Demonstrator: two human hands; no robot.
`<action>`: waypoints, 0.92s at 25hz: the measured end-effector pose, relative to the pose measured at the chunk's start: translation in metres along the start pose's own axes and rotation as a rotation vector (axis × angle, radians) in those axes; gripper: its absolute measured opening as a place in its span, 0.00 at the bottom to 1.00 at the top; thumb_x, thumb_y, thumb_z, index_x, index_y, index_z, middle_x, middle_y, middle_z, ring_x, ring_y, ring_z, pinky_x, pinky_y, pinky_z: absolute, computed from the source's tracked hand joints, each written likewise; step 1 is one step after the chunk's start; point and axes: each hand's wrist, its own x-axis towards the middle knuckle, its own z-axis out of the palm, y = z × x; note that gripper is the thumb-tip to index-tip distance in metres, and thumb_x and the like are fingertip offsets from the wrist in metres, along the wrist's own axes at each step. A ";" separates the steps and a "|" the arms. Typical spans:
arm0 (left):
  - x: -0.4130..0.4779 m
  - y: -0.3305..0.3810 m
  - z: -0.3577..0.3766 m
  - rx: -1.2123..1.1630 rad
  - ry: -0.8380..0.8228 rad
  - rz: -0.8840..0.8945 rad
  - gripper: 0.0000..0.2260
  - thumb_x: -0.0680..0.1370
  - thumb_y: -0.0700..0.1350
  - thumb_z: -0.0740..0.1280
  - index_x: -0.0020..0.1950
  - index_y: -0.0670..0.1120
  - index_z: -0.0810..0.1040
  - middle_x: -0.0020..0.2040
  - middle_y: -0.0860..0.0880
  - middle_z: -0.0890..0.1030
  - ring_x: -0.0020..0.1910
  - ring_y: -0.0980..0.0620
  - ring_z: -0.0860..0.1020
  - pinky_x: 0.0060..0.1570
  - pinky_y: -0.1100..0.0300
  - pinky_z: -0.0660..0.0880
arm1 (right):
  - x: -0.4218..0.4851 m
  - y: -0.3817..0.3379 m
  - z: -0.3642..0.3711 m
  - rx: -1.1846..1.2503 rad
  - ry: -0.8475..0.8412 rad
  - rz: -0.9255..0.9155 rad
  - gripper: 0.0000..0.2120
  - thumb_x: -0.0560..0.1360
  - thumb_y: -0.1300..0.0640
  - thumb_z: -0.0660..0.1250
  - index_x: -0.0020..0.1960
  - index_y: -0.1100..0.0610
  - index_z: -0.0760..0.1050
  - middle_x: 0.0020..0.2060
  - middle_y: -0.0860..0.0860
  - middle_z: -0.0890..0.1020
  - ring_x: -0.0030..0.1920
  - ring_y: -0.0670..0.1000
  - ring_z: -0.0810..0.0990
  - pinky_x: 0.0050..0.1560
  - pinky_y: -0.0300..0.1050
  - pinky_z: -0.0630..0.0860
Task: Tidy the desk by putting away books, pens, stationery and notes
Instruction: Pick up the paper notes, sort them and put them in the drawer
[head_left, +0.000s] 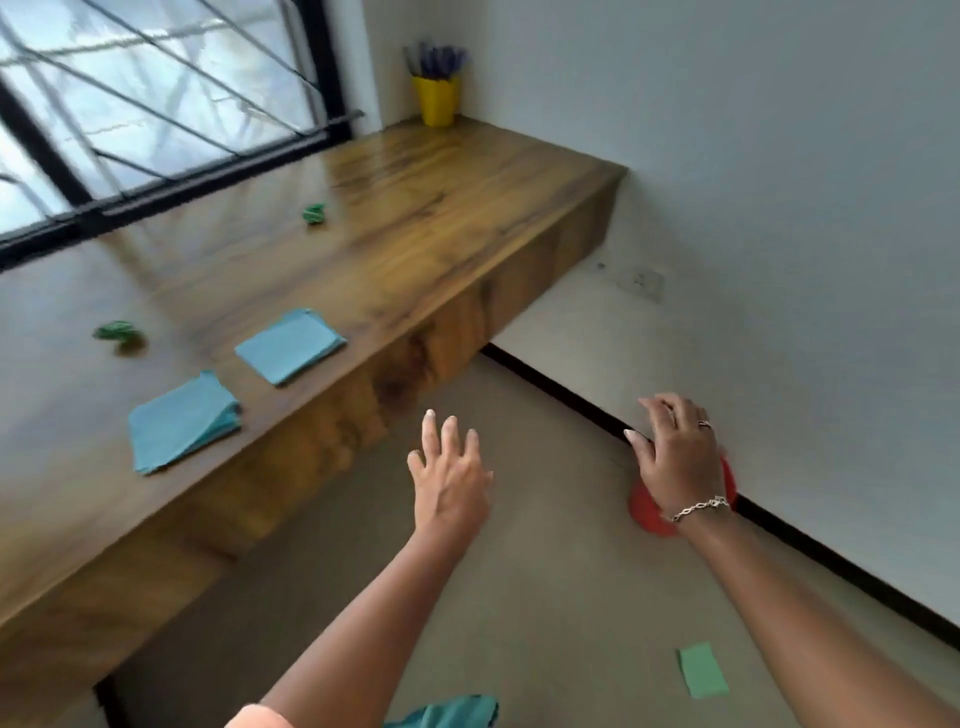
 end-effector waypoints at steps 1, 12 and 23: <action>0.000 0.018 0.007 -0.012 -0.023 0.021 0.25 0.79 0.51 0.59 0.74 0.47 0.58 0.76 0.45 0.52 0.76 0.42 0.42 0.67 0.46 0.59 | -0.012 0.024 -0.009 -0.012 -0.003 0.046 0.16 0.66 0.58 0.68 0.51 0.64 0.77 0.47 0.62 0.79 0.43 0.64 0.79 0.43 0.54 0.78; -0.031 0.290 0.104 0.001 -0.301 0.377 0.21 0.78 0.52 0.60 0.69 0.45 0.66 0.74 0.44 0.58 0.76 0.43 0.45 0.65 0.47 0.63 | -0.167 0.312 -0.101 -0.050 -0.121 0.556 0.16 0.68 0.66 0.71 0.55 0.65 0.76 0.49 0.63 0.77 0.49 0.65 0.77 0.52 0.55 0.74; -0.031 0.385 0.312 0.020 -0.694 0.395 0.18 0.77 0.50 0.64 0.65 0.46 0.71 0.63 0.47 0.74 0.64 0.47 0.70 0.61 0.55 0.69 | -0.386 0.451 -0.020 0.242 -0.139 1.743 0.12 0.72 0.64 0.68 0.54 0.66 0.77 0.52 0.64 0.81 0.55 0.63 0.78 0.55 0.50 0.71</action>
